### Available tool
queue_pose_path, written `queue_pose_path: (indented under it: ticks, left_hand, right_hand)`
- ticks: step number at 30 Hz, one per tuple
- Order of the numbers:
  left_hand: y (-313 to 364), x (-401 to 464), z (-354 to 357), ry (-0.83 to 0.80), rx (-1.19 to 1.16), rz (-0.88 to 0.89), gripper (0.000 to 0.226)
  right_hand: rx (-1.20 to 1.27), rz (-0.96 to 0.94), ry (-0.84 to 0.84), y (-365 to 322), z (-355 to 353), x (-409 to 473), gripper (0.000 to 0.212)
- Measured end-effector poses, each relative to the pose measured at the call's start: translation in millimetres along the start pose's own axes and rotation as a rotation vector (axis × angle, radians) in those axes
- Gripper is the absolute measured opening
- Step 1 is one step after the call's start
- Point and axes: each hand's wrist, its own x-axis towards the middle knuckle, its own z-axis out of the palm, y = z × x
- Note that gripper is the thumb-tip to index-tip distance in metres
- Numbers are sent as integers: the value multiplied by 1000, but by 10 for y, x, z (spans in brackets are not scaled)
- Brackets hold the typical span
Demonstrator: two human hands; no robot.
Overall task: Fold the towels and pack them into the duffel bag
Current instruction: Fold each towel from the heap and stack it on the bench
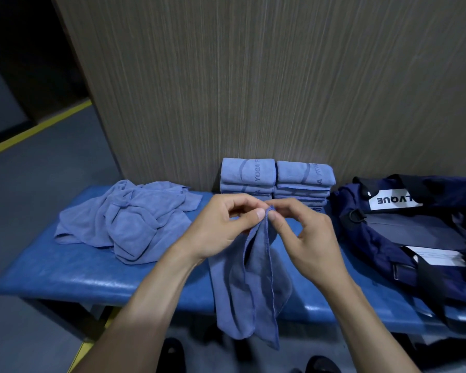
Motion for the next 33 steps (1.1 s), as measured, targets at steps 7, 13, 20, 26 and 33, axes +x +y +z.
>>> queue_pose_path:
  ticks: [7,13,20,26,33]
  left_hand:
    - [-136,-1,114,-24,276,-14,28]
    - [-213,-31,76,39,433,-62,16]
    - [-202,-59,193,-74,366,-97,24]
    - [-330,-32,51,-27,421,-118,19]
    - [-525,-72,-307,94,407,-115,20]
  right_hand:
    - [108,79,259,5,14,96,4]
    - [56,45,393,-95,-72,256,11]
    - [-68,-107,419,-317,-89,433,3]
    - [-114,-129,549,-413,-269,536,5]
    - [-147,23,626,-270,-434,561,8]
